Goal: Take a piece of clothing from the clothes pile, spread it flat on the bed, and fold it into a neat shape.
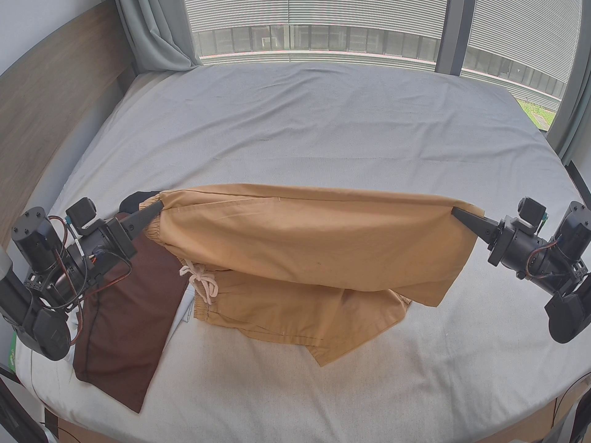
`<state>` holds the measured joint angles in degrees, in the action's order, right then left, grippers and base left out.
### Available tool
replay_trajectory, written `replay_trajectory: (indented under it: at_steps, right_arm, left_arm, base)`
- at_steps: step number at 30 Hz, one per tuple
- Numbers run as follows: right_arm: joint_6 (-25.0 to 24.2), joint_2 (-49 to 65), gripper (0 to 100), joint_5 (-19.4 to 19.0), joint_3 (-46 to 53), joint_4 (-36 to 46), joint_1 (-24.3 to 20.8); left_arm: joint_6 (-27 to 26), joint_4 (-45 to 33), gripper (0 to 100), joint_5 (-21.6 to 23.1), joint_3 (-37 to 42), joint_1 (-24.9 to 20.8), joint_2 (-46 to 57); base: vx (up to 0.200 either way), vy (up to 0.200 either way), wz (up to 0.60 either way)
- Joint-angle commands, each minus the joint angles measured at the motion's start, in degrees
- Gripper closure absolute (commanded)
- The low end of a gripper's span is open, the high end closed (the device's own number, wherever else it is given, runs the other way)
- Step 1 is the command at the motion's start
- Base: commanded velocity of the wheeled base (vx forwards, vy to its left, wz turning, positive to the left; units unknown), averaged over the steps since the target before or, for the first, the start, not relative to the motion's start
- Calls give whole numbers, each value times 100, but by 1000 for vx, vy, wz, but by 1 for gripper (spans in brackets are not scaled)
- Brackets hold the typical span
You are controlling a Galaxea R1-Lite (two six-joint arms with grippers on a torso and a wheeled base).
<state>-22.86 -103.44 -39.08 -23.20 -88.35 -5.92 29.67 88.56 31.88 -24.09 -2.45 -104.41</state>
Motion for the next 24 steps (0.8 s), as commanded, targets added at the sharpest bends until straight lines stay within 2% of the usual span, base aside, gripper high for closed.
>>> replay_trajectory:
  at_steps: [1, 9, 11, 18, 24]
  right_arm:
    - [1, -27, 100, -3, -9, 2, -32]
    - [9, -168, 100, 15, -282, 10, -146]
    - [9, -344, 100, 32, -519, 10, -181]
    - [27, -862, 100, 331, -1117, 10, -190]
    - [1, -1293, 100, 375, -1565, 10, -146]
  left_arm:
    - [4, 3, 100, 3, -8, -1, -18]
    - [-67, 12, 100, 11, -201, -19, -264]
    - [-234, 20, 100, 11, -210, -19, -378]
    - [-436, 20, 100, 11, -562, -1, -774]
    - [-383, 20, 100, -296, -1098, -54, -1275]
  base:
    - [0, 0, 0]
    - [0, 0, 0]
    - [0, 0, 0]
    - [0, 0, 0]
    - [0, 0, 0]
